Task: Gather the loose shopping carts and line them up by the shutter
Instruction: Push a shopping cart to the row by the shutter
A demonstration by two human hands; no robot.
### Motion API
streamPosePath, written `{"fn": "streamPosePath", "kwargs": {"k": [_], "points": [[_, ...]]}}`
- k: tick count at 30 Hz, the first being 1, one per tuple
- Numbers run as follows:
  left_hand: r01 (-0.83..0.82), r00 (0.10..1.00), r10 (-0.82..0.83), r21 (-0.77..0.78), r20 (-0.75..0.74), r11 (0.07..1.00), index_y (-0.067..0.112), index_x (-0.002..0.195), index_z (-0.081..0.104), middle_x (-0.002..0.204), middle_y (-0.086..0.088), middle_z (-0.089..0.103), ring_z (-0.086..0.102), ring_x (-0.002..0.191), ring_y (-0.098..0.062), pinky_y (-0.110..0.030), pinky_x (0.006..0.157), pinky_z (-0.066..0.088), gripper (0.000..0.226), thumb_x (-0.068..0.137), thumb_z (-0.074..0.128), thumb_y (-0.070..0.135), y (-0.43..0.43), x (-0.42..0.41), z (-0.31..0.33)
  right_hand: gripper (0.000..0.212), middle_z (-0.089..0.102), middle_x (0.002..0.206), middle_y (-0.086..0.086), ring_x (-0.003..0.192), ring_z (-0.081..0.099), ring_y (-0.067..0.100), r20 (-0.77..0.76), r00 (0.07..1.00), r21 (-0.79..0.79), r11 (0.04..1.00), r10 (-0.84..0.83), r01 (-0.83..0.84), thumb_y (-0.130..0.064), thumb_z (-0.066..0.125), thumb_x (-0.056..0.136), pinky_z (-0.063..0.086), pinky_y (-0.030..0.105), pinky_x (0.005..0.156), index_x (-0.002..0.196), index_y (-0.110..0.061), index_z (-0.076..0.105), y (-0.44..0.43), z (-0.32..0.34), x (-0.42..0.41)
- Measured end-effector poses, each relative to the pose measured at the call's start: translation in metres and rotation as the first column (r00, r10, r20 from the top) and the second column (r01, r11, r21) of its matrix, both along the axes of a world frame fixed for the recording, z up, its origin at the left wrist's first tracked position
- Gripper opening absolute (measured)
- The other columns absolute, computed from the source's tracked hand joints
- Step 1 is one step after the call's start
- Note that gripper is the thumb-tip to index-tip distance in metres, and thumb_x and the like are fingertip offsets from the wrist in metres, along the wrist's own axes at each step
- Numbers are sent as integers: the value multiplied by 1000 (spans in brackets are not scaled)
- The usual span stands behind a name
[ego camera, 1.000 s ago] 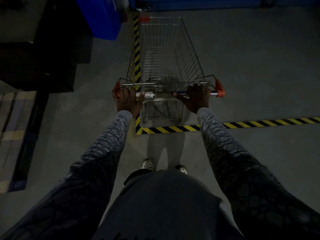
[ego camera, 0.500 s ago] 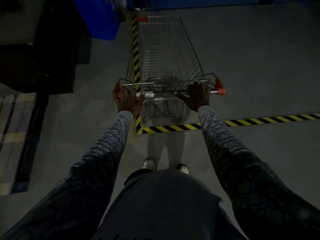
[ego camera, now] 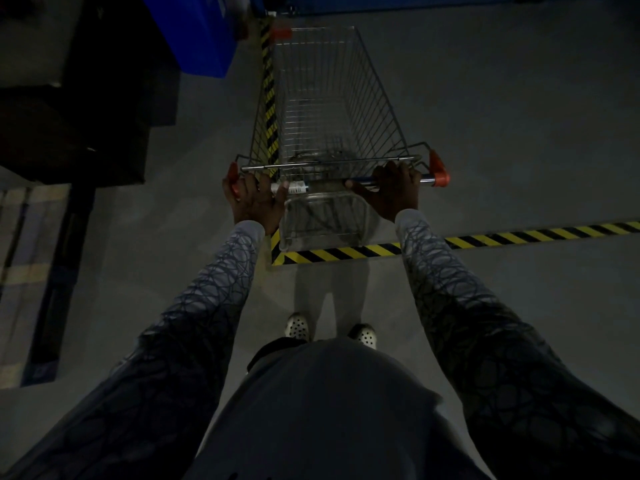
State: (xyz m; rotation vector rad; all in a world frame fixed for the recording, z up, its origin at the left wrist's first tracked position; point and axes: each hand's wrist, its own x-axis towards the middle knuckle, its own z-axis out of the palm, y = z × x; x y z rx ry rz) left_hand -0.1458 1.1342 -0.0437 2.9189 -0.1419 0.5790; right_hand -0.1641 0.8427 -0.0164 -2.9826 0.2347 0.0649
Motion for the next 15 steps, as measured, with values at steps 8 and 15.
{"fn": "streamPosePath", "kwargs": {"k": [8, 15], "points": [[1, 993, -4, 25, 118, 1000, 3, 92, 61, 90, -16, 59, 39, 110, -31, -61, 109, 26, 48, 97, 51, 50, -1, -3, -3, 102, 59, 125, 6, 126, 48, 35, -12, 1000, -18, 1000, -5, 5, -98, 15, 77, 33, 52, 108, 116, -19, 66, -1, 1, -3], [10, 972, -29, 80, 232, 997, 3, 87, 58, 80, -14, 56, 38, 99, -32, -56, 109, 20, 45, 96, 53, 47, -1, -5, 1, 90, 61, 119, 5, 121, 51, 34, 10, 1000, -28, 1000, 6, -5, -94, 24, 80, 34, 50, 106, 103, -19, 66, 0, 5, -6]]}}
